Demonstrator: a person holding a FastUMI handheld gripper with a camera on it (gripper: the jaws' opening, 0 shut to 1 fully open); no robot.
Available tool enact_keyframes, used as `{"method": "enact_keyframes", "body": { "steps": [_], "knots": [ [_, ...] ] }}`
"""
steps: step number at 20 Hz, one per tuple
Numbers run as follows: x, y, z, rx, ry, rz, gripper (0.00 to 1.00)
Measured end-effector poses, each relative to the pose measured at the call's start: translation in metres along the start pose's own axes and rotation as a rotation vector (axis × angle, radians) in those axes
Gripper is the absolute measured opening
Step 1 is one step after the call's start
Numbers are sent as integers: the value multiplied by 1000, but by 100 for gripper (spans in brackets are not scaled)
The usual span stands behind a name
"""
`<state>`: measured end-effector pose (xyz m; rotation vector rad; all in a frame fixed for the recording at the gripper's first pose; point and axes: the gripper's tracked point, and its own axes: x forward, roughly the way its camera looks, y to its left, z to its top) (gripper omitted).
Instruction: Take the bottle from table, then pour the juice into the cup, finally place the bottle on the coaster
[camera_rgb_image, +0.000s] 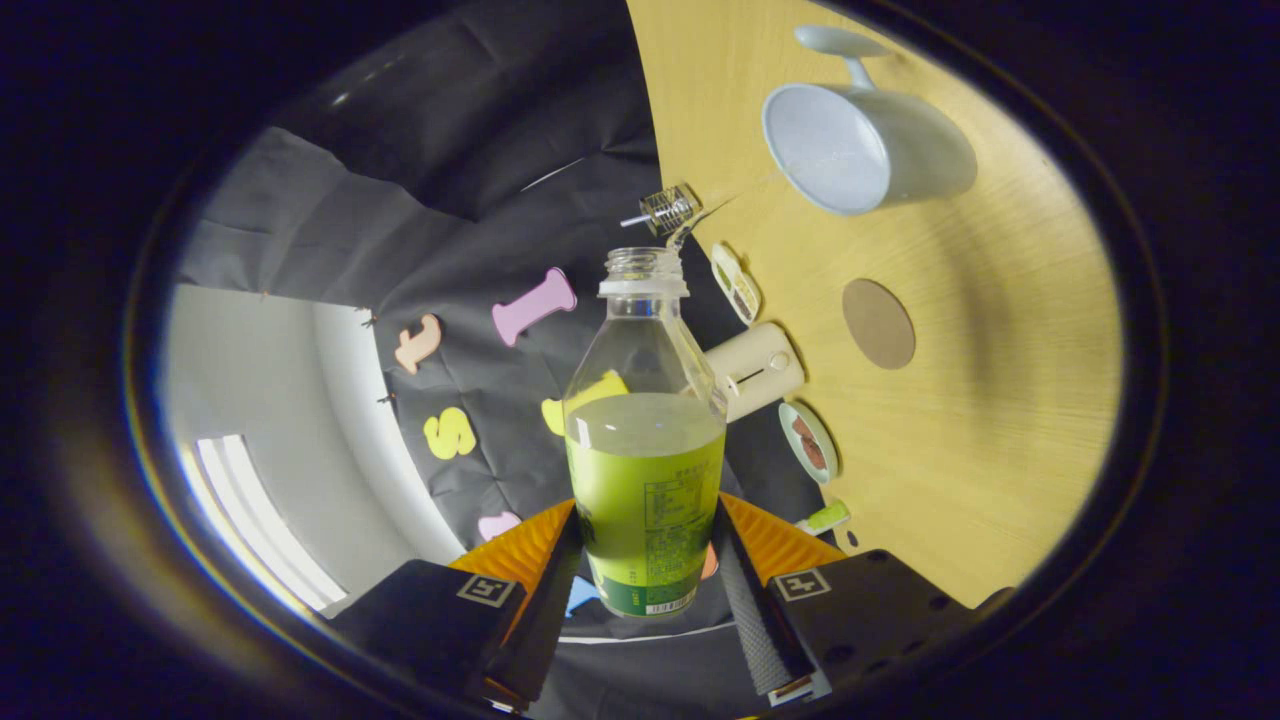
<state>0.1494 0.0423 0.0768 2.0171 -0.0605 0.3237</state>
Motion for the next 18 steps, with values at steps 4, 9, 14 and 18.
{"method": "enact_keyframes", "body": {
  "steps": [4,9,14,18],
  "knots": [
    [0,6,-1,34,-3,31,78],
    [1,9,-1,54,-4,38,78],
    [2,17,1,74,-10,53,78],
    [2,22,0,92,-12,68,78]
  ]
}}
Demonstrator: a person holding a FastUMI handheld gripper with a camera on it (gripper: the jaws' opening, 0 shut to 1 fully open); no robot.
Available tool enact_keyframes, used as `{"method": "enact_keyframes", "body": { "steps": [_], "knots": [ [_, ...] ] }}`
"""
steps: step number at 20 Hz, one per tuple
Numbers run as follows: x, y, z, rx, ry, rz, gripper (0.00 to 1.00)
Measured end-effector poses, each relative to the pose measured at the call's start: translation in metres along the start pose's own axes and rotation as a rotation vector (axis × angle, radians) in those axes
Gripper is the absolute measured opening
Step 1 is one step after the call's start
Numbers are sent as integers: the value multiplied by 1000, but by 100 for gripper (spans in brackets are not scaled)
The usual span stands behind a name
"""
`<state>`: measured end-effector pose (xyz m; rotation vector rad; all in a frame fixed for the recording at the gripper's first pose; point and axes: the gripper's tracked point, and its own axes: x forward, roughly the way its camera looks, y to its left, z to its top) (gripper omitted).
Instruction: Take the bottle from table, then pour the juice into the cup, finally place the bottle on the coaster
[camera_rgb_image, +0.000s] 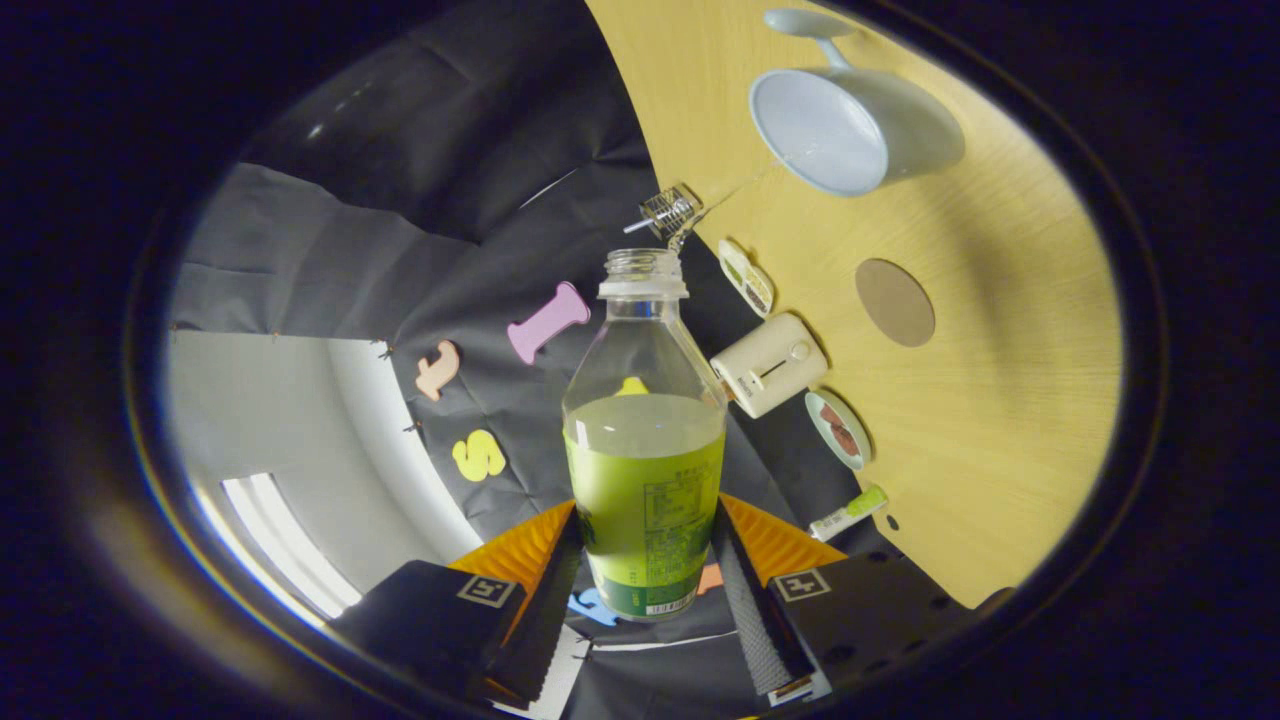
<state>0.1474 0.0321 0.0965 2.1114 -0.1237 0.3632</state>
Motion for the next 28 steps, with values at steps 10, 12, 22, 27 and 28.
{"method": "enact_keyframes", "body": {
  "steps": [10,12,22,27,28],
  "knots": [
    [-1,14,5,58,-15,48,78],
    [0,16,7,57,-18,50,78],
    [-2,14,4,-15,6,36,78],
    [-8,9,3,-115,35,17,78],
    [-10,7,2,-138,43,15,78]
  ]
}}
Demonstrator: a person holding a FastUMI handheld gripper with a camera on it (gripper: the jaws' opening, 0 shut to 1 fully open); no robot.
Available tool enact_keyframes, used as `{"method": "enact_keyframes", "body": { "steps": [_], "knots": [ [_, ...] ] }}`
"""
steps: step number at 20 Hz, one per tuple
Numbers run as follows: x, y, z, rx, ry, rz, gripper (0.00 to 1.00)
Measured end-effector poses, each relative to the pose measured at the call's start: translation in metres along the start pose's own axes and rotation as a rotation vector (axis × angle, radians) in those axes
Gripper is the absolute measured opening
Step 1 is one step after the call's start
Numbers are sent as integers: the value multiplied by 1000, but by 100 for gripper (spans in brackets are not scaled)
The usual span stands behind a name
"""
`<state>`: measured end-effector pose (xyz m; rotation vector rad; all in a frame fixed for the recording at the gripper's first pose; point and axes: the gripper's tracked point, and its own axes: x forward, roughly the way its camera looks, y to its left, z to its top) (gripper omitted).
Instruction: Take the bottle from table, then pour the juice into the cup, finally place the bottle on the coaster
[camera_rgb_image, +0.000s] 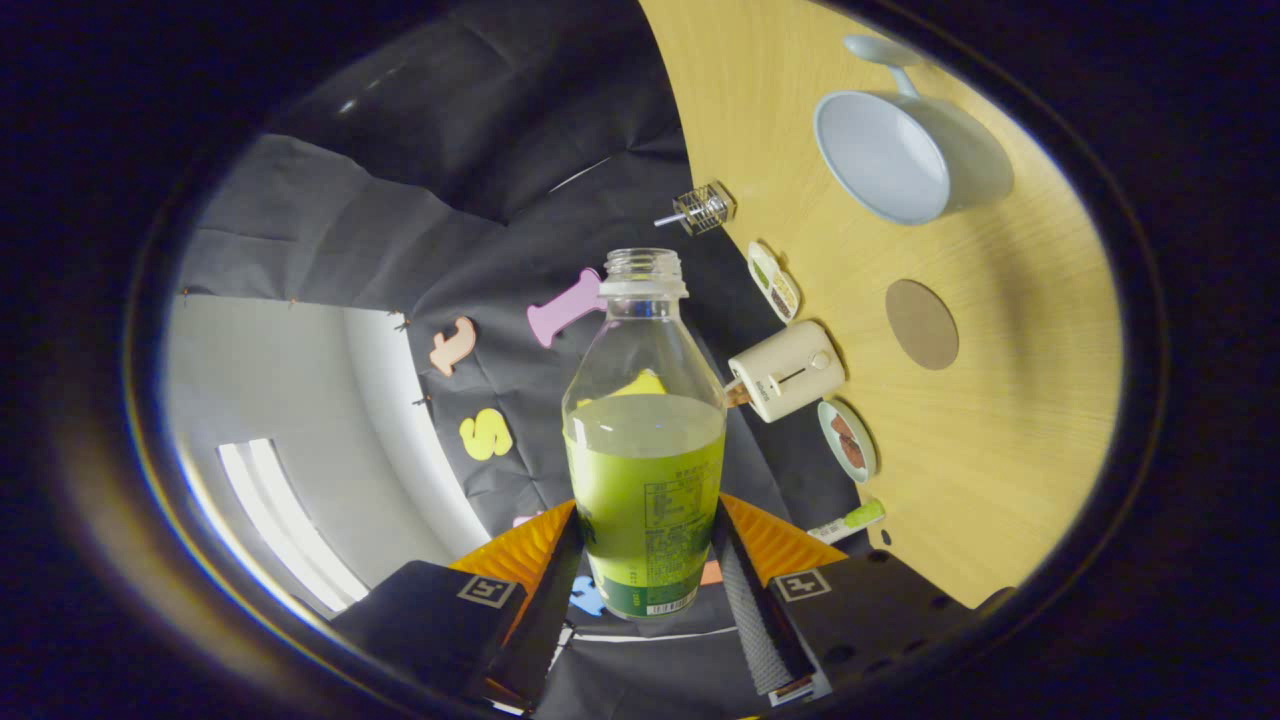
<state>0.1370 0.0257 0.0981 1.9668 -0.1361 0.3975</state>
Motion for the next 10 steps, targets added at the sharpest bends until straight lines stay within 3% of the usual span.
{"method": "enact_keyframes", "body": {
  "steps": [10],
  "knots": [
    [-22,-12,-9,-346,71,-98,78]
  ]
}}
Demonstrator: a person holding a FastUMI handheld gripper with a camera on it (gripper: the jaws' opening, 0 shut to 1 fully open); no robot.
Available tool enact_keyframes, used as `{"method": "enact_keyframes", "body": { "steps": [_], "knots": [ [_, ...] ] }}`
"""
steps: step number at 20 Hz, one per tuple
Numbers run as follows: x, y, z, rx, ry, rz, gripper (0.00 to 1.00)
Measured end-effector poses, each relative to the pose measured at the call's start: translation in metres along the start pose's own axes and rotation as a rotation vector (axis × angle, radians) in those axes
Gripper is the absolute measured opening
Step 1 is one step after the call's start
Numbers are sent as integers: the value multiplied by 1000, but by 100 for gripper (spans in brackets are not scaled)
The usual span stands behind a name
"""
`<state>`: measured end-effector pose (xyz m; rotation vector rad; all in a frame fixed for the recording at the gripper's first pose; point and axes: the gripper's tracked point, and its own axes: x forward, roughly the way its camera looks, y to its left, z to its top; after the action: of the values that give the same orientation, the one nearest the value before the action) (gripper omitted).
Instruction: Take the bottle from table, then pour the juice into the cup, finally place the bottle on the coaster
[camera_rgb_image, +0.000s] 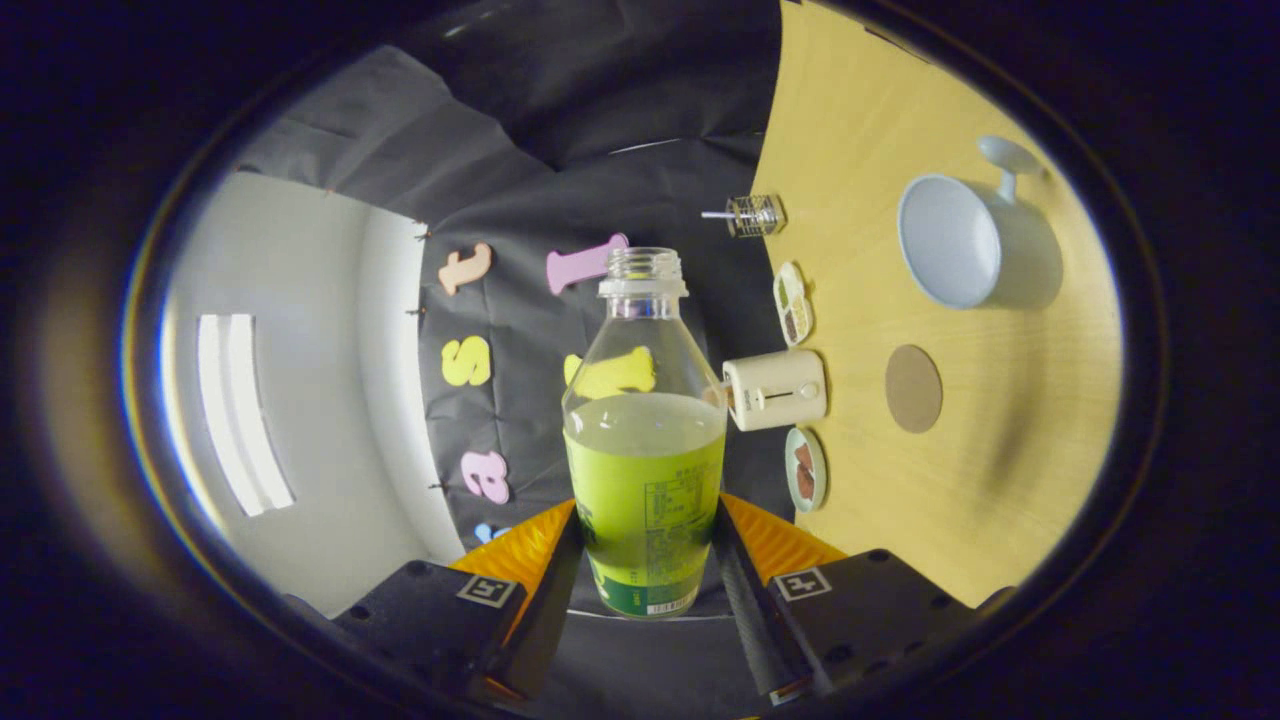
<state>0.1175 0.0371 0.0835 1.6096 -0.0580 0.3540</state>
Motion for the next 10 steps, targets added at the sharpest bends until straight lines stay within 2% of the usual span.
{"method": "enact_keyframes", "body": {
  "steps": [10],
  "knots": [
    [-16,-17,-5,-327,29,-71,78]
  ]
}}
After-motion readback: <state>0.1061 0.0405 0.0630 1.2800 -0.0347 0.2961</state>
